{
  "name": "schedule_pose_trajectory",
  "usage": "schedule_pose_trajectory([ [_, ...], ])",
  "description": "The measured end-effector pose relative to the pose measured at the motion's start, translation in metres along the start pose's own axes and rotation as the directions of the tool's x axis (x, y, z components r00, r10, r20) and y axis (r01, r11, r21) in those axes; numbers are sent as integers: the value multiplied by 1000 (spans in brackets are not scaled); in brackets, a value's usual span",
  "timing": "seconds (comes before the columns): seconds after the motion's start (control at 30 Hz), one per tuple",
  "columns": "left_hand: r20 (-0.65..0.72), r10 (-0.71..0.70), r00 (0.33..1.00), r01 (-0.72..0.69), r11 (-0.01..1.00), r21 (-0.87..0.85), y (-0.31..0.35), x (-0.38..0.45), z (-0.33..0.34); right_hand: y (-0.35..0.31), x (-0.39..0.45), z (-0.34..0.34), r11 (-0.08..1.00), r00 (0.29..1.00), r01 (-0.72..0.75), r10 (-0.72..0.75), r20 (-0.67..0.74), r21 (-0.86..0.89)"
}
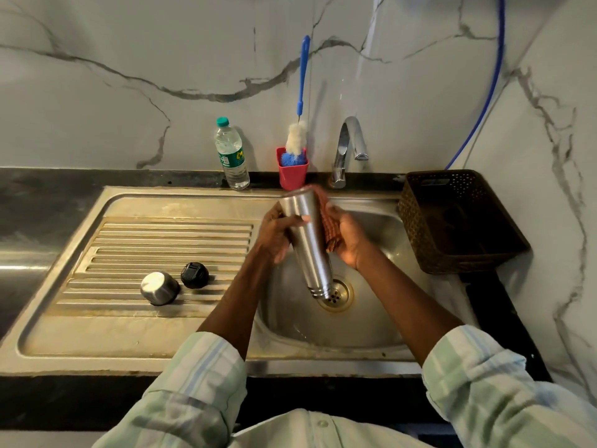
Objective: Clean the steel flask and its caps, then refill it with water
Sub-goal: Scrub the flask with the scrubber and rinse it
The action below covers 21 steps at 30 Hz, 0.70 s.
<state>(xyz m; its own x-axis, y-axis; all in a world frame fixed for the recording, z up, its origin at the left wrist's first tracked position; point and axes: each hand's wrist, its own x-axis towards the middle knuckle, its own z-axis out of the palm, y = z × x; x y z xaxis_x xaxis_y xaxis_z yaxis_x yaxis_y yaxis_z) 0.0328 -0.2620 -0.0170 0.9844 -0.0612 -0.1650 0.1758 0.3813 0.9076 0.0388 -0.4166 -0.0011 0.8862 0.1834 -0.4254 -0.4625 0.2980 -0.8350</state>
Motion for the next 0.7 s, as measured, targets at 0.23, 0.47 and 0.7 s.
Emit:
schedule_pose_trajectory([
  [0.23,-157,42,987,-55,995,-83,26,11,6,30,-15,2,982,983,-185,185,-9,-22],
  [0.47,-290,149,945,-55,950,308,28,16,30,-2,-6,25,998,998,-45,47,40,-33],
  [0.7,-496,259,829,-240,965,103,55,20,21,42,-13,9,973,974,-228,228,12,34],
])
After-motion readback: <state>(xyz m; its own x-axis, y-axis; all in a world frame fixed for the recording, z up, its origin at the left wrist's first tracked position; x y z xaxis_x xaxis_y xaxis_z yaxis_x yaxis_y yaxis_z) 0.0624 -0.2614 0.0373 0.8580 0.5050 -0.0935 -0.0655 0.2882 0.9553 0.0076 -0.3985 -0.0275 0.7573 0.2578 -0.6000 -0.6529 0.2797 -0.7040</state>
